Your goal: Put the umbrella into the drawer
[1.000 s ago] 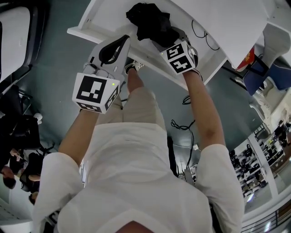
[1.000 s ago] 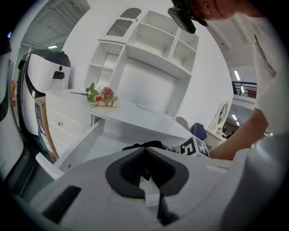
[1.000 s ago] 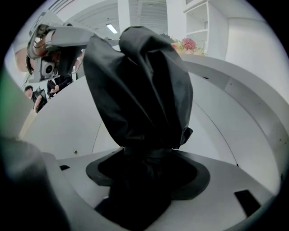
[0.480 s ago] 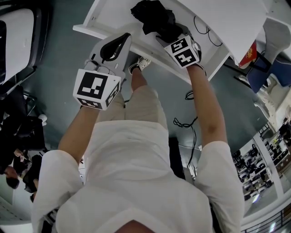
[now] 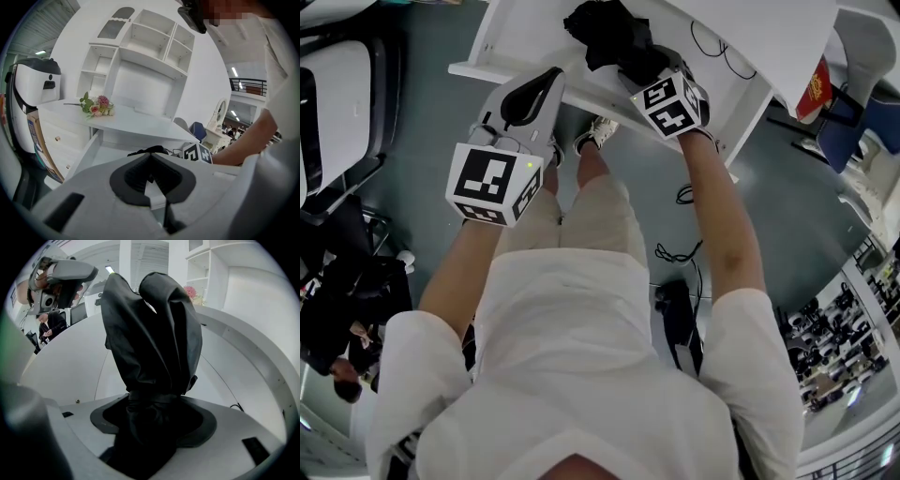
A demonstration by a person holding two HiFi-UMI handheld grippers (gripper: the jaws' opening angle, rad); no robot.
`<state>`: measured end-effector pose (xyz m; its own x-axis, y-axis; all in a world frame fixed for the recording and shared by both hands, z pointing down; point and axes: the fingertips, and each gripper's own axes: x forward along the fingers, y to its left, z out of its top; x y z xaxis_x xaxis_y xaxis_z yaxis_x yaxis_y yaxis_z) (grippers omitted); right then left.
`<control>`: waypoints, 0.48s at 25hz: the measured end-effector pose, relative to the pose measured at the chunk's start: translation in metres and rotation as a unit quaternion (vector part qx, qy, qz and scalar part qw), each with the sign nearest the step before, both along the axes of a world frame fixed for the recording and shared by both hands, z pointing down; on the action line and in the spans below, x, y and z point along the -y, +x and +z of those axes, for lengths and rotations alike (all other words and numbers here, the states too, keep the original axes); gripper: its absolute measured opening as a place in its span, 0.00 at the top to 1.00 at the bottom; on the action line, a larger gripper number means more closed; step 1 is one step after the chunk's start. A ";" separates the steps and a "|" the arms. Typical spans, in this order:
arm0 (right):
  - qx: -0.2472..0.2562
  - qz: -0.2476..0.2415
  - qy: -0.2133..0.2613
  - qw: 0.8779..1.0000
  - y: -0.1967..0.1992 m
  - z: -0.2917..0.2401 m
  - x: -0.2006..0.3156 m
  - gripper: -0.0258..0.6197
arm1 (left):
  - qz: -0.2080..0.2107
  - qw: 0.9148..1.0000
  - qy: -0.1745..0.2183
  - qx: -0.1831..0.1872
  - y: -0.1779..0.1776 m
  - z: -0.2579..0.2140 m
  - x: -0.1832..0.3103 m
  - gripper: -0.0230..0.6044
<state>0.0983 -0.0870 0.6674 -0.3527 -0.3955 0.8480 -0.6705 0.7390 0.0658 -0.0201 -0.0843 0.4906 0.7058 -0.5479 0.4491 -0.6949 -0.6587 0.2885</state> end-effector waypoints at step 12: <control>-0.054 0.016 0.050 0.997 0.003 -0.014 0.004 0.43 | 0.032 0.999 0.010 0.000 -0.011 0.000 -0.002 0.94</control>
<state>0.1014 -0.0908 0.6538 -0.2477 -0.4896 0.8361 -0.6791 0.7032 0.2106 -0.0315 -0.0819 0.4908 0.7395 -0.5107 0.4385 -0.6515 -0.7069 0.2754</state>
